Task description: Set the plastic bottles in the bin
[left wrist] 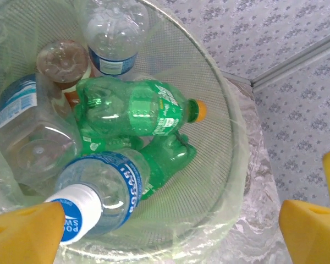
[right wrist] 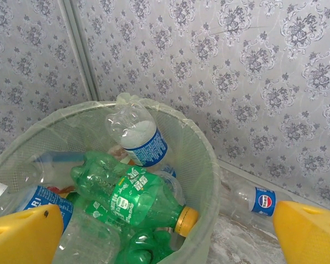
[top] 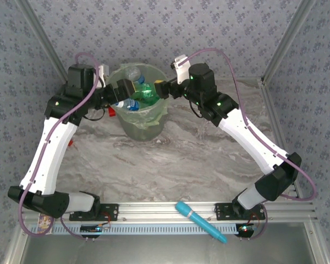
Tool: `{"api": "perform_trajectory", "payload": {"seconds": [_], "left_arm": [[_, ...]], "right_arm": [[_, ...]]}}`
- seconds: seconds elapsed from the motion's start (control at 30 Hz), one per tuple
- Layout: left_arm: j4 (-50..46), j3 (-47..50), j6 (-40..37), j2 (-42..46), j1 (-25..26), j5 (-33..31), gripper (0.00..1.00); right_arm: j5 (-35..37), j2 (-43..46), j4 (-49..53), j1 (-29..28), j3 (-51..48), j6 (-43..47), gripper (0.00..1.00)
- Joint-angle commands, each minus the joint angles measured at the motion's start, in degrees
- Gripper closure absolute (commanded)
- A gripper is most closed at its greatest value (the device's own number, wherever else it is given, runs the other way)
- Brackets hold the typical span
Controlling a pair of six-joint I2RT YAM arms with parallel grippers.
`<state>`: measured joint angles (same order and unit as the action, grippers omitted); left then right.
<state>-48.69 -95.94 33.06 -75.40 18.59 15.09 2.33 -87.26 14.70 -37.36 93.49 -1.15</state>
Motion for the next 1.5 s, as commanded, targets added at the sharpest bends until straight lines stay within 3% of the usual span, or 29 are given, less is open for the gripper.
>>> {"api": "perform_trajectory", "payload": {"seconds": [0.0, 0.4, 0.6, 0.87, 1.3, 1.47], "left_arm": [[-1.0, 1.1, -0.8, 0.9, 1.1, 2.7, 0.01], [-2.6, 3.0, -0.8, -2.6, 1.1, 1.7, 0.00], [-3.3, -0.9, -1.2, -3.3, 0.8, 0.6, 0.00], [-5.3, -8.2, -1.4, -2.8, 0.8, -0.9, 0.00], [-7.4, -12.1, -1.5, -2.4, 0.7, -4.8, 0.00], [-8.6, -13.5, -1.5, -2.8, 0.7, -6.0, 0.00]], "right_arm": [[-0.2, 0.7, -1.1, 0.3, -0.8, -1.4, 0.00], [0.7, 2.3, -0.7, 0.4, -2.3, -1.3, 0.00], [0.5, 2.9, -0.4, 1.7, -3.7, -3.4, 0.00], [-1.7, -0.4, 2.3, 9.5, -3.6, -14.0, 0.00], [-10.7, -21.9, -0.4, 23.0, 4.9, -40.2, 0.00], [-15.4, -30.9, -7.6, 26.2, 8.3, -47.8, 0.11]]}}
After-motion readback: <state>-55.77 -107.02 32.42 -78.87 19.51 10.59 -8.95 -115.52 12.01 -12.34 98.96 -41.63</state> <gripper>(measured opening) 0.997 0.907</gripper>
